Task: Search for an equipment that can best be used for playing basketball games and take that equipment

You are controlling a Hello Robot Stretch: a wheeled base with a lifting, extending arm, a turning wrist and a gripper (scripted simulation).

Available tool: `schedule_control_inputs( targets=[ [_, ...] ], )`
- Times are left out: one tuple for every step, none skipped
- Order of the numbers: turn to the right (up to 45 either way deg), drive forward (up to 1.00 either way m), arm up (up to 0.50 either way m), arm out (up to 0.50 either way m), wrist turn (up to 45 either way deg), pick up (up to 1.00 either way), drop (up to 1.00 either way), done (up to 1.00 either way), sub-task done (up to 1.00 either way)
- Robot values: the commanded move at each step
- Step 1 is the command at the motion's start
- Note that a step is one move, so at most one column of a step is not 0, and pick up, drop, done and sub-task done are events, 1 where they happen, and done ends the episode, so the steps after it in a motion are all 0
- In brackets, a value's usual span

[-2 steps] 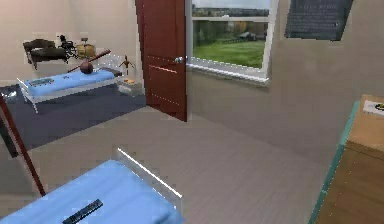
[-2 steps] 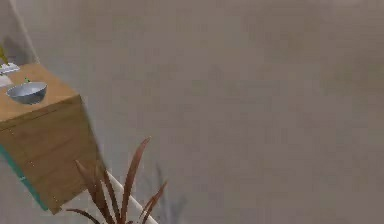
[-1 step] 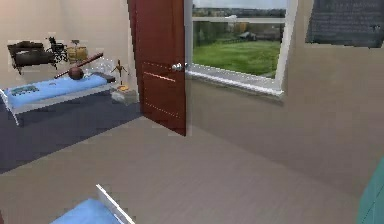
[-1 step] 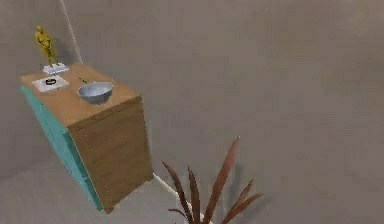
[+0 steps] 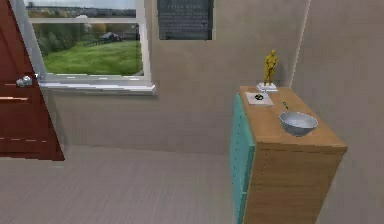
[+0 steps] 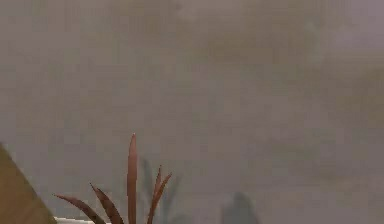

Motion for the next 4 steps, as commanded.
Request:
schedule_control_inputs(
  targets=[
    [0.0,0.45,0.0,0.0,0.0,0.0,0.0,0.0,0.0],
    [9.0,0.0,0.0,0.0,0.0,0.0,0.0,0.0,0.0],
    [0.0,0.3,0.0,0.0,0.0,0.0,0.0,0.0,0.0],
    [-45.0,0.0,0.0,0.0,0.0,0.0,0.0,0.0,0.0]
  ],
)
